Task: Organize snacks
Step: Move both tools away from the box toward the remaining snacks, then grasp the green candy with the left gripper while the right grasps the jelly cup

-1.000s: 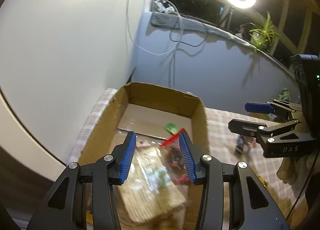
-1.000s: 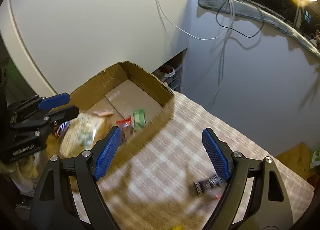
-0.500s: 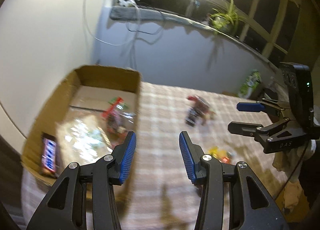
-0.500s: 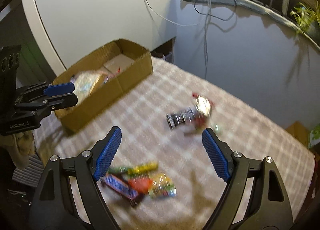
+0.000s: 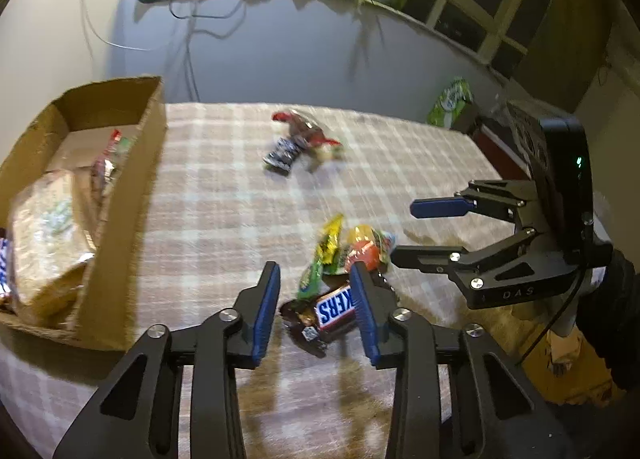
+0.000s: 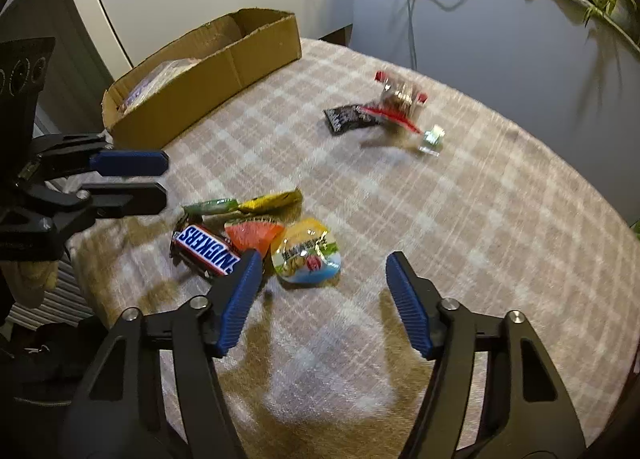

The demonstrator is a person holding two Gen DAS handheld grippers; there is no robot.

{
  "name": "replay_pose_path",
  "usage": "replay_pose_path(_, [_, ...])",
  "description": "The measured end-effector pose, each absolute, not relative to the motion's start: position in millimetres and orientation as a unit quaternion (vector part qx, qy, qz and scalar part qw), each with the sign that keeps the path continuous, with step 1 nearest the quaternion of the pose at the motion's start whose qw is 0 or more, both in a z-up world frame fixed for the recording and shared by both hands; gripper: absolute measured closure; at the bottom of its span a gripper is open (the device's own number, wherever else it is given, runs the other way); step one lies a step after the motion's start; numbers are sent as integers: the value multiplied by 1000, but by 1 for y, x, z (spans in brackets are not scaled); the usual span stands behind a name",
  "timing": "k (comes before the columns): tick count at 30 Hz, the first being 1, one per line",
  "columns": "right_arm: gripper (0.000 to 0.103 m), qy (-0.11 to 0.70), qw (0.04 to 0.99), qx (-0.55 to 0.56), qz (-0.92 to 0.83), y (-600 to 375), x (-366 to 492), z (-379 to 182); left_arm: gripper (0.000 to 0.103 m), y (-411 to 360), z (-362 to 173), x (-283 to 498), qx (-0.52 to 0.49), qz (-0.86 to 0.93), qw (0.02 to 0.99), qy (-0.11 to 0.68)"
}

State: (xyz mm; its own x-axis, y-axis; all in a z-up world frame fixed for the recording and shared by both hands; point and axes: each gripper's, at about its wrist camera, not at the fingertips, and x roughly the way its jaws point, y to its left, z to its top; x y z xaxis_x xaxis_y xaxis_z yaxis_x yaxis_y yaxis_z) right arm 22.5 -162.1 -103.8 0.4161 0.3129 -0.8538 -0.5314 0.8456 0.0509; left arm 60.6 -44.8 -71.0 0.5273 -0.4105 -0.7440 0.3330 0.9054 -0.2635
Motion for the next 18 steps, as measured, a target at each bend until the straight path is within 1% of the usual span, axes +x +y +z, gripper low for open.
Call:
replay_pose_path(5, [47, 480, 829, -115, 262, -158, 22, -111, 79, -54, -85, 66, -27, -209, 865, 455])
replay_pose_path(7, [50, 480, 828, -120, 263, -156, 23, -114, 79, -55, -89, 68, -22, -205, 864, 460])
replay_pose_path(9, [55, 481, 827, -121, 264, -154, 25, -116, 83, -54, -93, 71, -20, -202, 862, 465])
replay_pose_path(12, [56, 483, 826, -121, 265, -153, 29, -118, 84, -55, -97, 74, -17, -198, 861, 468])
replay_pose_path(15, [56, 480, 827, -131, 263, -149, 31, -119, 87, -55, -100, 76, -14, -194, 861, 470])
replay_pose_path(16, [56, 480, 827, -135, 262, -147, 31, -120, 90, -55, -100, 77, -13, -193, 861, 471])
replay_pose_path(18, [62, 480, 825, -141, 263, -145, 32, -121, 91, -54, -102, 78, -12, -190, 861, 472])
